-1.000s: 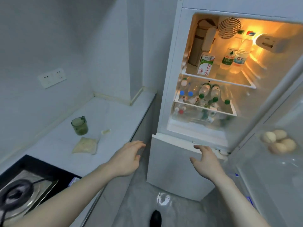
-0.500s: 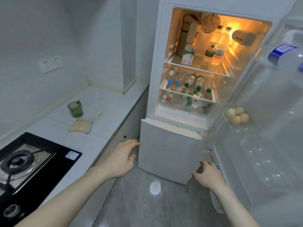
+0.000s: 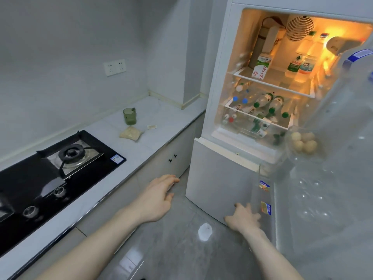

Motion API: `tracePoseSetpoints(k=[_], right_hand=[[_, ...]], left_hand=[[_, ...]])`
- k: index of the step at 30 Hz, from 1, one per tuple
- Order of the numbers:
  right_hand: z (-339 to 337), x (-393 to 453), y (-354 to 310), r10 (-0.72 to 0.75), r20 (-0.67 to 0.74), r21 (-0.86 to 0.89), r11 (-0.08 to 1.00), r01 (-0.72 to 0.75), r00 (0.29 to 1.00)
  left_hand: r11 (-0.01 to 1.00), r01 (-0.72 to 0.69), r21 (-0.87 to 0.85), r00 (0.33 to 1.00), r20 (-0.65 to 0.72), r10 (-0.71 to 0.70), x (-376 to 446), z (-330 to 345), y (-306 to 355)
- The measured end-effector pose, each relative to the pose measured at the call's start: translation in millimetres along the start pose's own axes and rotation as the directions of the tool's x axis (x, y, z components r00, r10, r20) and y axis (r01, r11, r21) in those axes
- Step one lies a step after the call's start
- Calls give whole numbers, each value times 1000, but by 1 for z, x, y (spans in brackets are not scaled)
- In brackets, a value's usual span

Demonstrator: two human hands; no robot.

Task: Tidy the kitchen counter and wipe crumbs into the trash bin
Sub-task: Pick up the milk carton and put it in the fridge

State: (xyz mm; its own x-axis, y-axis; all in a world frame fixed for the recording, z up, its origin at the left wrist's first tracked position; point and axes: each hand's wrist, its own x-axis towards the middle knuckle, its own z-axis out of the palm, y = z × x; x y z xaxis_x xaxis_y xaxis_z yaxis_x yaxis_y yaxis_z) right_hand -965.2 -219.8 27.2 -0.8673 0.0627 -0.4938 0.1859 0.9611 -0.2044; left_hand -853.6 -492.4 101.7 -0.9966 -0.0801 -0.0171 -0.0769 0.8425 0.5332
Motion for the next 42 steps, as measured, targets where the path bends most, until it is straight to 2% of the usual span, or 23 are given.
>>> tracePoseSetpoints(k=[5, 15, 20, 29, 36, 42], right_hand=[[2, -4, -39, -110, 9, -20, 994, 110, 994], [11, -22, -141, -312, 49, -50, 948, 314, 949], [-1, -31, -193, -478, 13, -117, 872, 476, 878], [-53, -42, -238, -678, -105, -243, 727, 643, 727], [-82, -35, -261, -774, -253, -332, 633, 699, 580], [-113, 8, -276, -769, -228, -464, 625, 628, 597]], left_hand=[[996, 84, -11, 992, -97, -85, -24, -18, -13], [992, 124, 13, 980, -161, -120, -27, -66, -50], [994, 109, 29, 974, -201, -101, -15, -94, -74], [995, 91, 31, 971, -223, -82, 10, -142, -119], [995, 83, 61, 972, -223, -67, 33, -158, -147], [993, 99, 62, 969, -231, -82, 61, -169, -153]])
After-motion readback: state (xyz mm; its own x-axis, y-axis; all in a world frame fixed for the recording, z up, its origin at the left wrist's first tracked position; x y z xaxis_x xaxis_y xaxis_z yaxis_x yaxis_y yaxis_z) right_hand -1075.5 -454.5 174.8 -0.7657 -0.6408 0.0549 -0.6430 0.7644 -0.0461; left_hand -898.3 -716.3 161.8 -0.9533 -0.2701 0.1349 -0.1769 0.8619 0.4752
